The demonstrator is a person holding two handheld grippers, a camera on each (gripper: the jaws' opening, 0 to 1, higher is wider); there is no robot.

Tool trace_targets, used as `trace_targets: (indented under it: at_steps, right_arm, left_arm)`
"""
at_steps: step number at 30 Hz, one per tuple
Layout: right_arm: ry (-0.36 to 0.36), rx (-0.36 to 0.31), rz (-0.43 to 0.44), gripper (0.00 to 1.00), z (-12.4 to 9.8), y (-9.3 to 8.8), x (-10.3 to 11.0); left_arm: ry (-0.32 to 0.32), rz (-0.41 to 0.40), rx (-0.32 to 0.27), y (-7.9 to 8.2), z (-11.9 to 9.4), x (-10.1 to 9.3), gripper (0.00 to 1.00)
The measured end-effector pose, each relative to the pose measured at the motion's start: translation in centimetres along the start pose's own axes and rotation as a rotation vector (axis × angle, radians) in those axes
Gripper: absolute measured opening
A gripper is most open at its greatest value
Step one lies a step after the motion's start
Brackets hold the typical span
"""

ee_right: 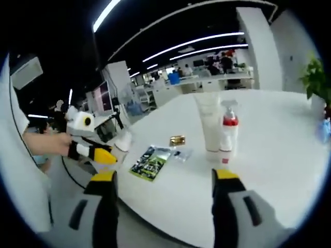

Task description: Arrange the skincare products in the storage area until every visible bottle or jar stands upright without overlapping.

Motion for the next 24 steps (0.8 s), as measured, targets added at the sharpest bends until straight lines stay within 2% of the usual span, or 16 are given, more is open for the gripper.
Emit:
trace_targets:
  at_steps: [5,8,11,14,18,24]
  right_arm:
    - [0.124,-0.031,0.042,0.67,1.3,1.1,3.2]
    - [0.174,-0.040,0.073,0.60,1.8,1.5,4.5]
    - [0.218,-0.057,0.090,0.53,2.2,2.0,5.7]
    - [0.289,-0.092,0.148,0.50,2.4,2.8,7.1]
    - [0.325,-0.113,0.197,0.40,2.5,3.2,7.6]
    - [0.337,-0.120,0.230,0.36,2.7,3.4,7.6]
  left_arm:
    - [-0.027,0.012,-0.052,0.9,-0.4,-1.6,0.16]
    - [-0.053,0.007,-0.090,1.4,-0.5,-2.6,0.16]
    - [-0.078,0.018,-0.103,1.6,-0.5,-3.6,0.16]
    - [-0.110,0.035,-0.108,1.6,-0.5,-4.6,0.16]
    - [-0.140,0.044,-0.118,1.8,-0.5,-5.4,0.16]
    - [-0.159,0.045,-0.129,1.9,-0.3,-5.8,0.16]
Point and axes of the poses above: the point that each gripper's makers call its tool centre point, and the gripper's own axes: z roughly forward along the fingers, x roughly to its left, y roughly out of its top, the point moved 4 cm from there along -z, roughly backward along the fingers, and after that the axes turned 8 degrees about z, right-handed, at the moved point
